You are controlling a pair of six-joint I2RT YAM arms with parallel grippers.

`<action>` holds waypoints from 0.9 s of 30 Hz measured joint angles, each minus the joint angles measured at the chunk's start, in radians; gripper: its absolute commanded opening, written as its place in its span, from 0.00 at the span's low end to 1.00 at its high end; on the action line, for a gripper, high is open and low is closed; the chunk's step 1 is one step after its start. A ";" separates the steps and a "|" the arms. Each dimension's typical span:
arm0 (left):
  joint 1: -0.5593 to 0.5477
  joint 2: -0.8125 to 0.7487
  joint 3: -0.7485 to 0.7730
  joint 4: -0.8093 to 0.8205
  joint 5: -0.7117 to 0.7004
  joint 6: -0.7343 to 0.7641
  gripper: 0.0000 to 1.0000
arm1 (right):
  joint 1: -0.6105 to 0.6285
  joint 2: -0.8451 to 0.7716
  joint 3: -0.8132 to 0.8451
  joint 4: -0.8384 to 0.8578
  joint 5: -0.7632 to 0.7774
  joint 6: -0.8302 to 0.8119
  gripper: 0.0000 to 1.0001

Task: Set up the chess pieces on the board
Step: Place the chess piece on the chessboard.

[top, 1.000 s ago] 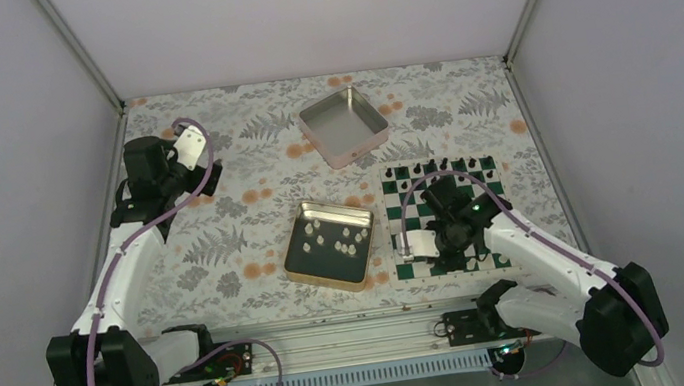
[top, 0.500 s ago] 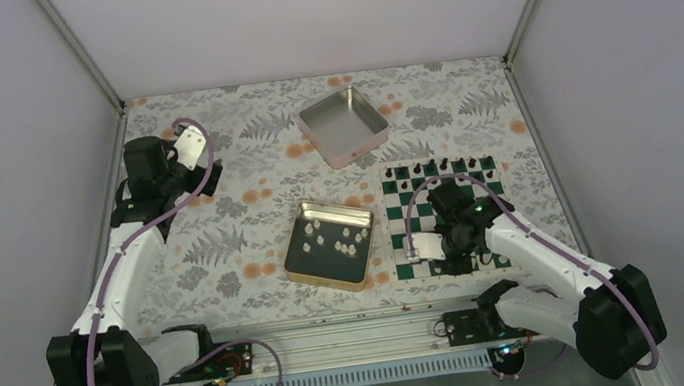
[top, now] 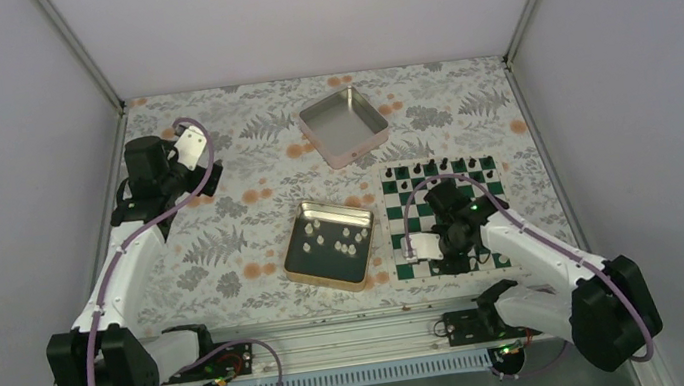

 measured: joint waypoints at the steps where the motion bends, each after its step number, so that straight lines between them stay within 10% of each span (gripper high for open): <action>1: 0.000 0.000 0.000 0.000 0.000 0.000 1.00 | 0.000 0.002 -0.002 0.003 0.000 0.000 0.06; 13: 0.000 0.004 0.000 0.000 -0.002 0.000 1.00 | 0.000 0.000 -0.003 0.008 0.002 -0.008 0.28; 27: 0.000 0.004 0.000 0.000 -0.002 0.000 1.00 | 0.000 -0.002 0.187 -0.075 -0.015 -0.008 0.33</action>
